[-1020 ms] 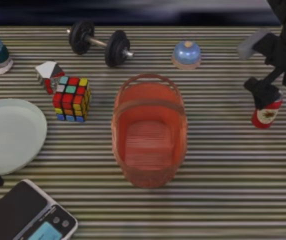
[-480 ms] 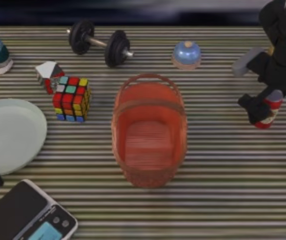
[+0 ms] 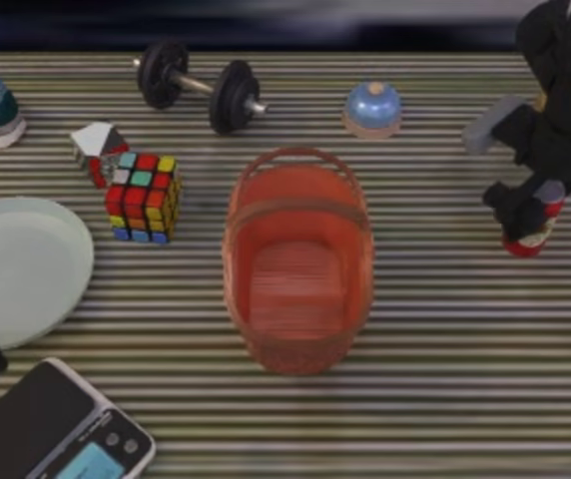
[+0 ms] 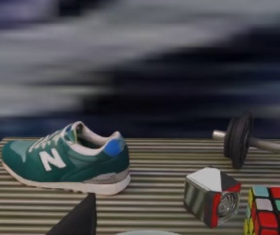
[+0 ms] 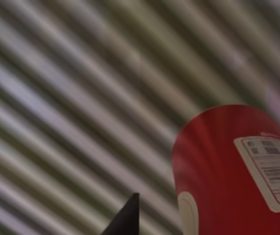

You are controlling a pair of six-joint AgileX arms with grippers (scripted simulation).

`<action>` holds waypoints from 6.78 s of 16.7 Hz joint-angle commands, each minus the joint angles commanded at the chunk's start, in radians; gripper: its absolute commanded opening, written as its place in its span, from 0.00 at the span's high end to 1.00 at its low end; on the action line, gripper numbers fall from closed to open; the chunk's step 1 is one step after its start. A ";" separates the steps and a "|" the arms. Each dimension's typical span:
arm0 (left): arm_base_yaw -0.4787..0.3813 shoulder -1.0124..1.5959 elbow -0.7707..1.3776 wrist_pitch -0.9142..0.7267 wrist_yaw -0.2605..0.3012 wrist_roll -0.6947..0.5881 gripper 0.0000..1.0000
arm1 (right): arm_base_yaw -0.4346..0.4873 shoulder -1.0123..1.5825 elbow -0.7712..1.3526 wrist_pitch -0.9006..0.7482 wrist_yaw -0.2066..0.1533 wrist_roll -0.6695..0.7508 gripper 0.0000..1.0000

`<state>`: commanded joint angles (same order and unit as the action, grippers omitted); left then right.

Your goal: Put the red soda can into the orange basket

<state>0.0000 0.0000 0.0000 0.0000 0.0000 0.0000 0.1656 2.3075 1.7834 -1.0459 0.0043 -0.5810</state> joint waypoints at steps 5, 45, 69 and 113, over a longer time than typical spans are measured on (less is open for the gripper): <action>0.000 0.000 0.000 0.000 0.000 0.000 0.00 | 0.000 0.000 0.000 0.000 0.000 0.000 0.83; 0.000 0.000 0.000 0.000 0.000 0.000 0.00 | 0.167 -0.224 -0.518 1.893 -1.118 0.614 1.00; 0.000 0.000 0.000 0.000 0.000 0.000 0.00 | 0.171 0.036 -0.576 2.203 -1.114 0.608 0.55; -0.614 1.886 2.005 -1.246 -0.015 1.030 0.00 | -0.112 -1.951 -1.650 1.216 -0.166 0.566 0.00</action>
<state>-0.6138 1.8863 2.0053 -1.2457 -0.0151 1.0300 0.0539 0.3562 0.1334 0.1702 -0.1617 -0.0149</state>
